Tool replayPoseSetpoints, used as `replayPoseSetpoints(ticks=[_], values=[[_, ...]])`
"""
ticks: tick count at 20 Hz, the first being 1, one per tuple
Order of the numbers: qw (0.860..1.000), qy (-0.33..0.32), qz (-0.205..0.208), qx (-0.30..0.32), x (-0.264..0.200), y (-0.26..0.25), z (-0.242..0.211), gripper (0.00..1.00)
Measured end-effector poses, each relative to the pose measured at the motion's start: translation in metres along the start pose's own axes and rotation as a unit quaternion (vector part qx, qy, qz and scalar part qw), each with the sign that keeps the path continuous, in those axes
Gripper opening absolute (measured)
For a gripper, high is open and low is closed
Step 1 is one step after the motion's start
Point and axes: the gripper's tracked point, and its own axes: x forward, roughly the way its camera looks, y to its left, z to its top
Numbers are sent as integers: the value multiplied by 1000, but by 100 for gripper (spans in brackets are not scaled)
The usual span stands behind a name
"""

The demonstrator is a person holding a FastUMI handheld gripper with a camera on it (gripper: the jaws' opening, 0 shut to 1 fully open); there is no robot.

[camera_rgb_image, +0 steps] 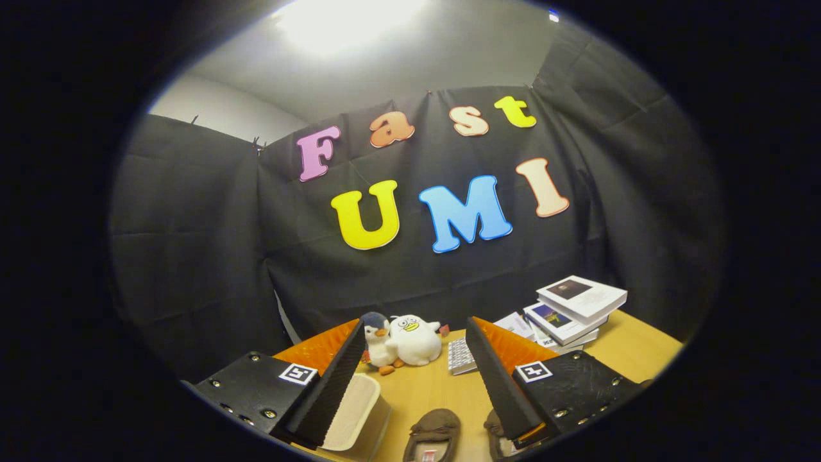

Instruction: Open the storage box then place both shoes into the box .Put the left shoe in first, then the right shoe, with the right side of both shoes facing outward in a uniform manner.

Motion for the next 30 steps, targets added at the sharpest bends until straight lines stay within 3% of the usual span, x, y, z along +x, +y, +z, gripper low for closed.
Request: replayPoseSetpoints(ticks=[7,11,16,23,24,25,27,30], values=[[988,91,50,116,7,27,-64,98],[964,150,63,213,12,35,-108,98],[938,200,70,276,14,46,-155,98],[876,266,100,391,14,77,-204,98],[868,272,102,402,15,79,-208,94],[863,278,103,410,15,80,-211,94],[855,289,104,418,15,83,-218,83],[848,307,110,418,11,92,-228,83]])
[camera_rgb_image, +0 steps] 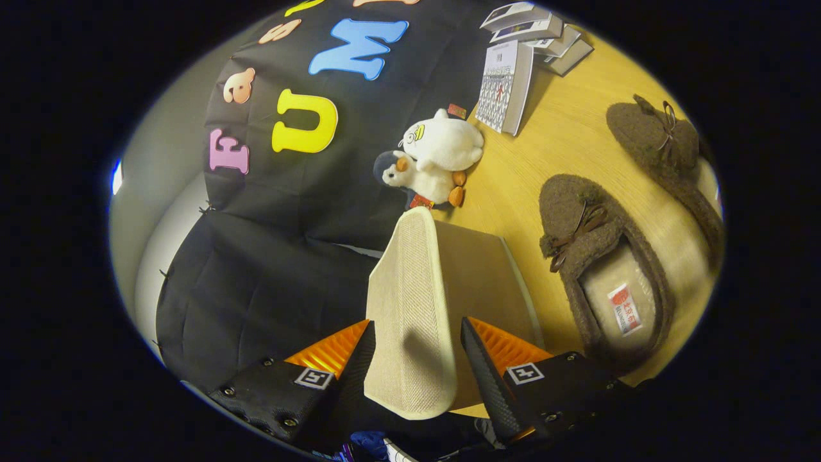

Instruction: Open the storage box then place both shoes into the box .Put the left shoe in first, then the right shoe, with the right side of both shoes facing outward in a uniform manner.

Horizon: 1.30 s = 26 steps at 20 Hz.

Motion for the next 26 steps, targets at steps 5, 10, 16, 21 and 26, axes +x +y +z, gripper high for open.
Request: replayPoseSetpoints(ticks=[5,10,16,21,26], values=[[1000,7,5,-1,5,4,4,25],[1000,-9,11,-12,-13,38,16,0],[997,-2,42,-65,-10,125,20,0],[991,11,41,-127,11,185,0,0],[983,18,51,-174,41,228,-26,0]])
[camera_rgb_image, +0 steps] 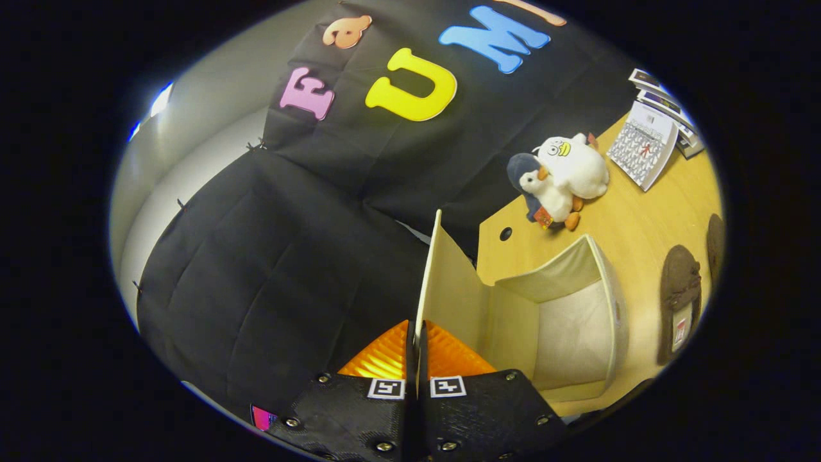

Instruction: Open the storage box then place both shoes into the box .Put the left shoe in first, then the right shoe, with the right side of both shoes facing outward in a uniform manner.

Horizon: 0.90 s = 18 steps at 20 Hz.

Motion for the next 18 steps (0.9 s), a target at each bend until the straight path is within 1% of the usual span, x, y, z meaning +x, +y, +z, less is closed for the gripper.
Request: replayPoseSetpoints(ticks=[3,9,10,11,12,13,14,15,16,17,18], values=[[1000,3,0,-28,17,23,-14,0],[999,21,14,-37,64,39,-44,0],[999,24,18,-42,68,42,-46,3],[998,26,26,-53,70,48,-50,3],[997,26,34,-67,73,55,-52,10],[996,22,41,-81,69,60,-50,14],[994,16,51,-95,68,69,-50,36],[992,13,58,-112,67,73,-49,54],[989,9,62,-131,65,76,-47,79],[987,8,60,-149,64,76,-47,87],[985,8,59,-165,62,75,-46,89]])
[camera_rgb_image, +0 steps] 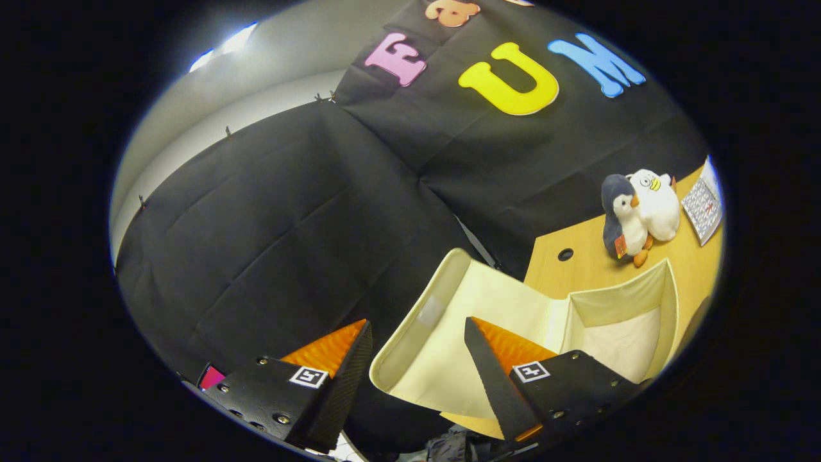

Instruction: Open the storage box then place both shoes into the box .Put the left shoe in first, then the right shoe, with the right side of both shoes facing outward in a uniform manner.

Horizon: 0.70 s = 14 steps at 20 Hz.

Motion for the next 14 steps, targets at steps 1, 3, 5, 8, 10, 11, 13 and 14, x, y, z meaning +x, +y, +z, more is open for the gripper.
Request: replayPoseSetpoints(ticks=[1,3,5,8,10,11,13,14], values=[[1000,-1,-3,-13,-3,-1,1,89],[999,-6,-5,-35,-12,-2,4,98],[997,-17,-24,-69,-25,-13,11,97],[989,-40,-64,-127,-47,-38,26,97],[980,-52,-97,-167,-64,-58,35,97],[974,-60,-114,-185,-72,-69,41,97],[963,-71,-144,-215,-89,-88,51,97],[958,-75,-158,-226,-99,-97,56,98]])
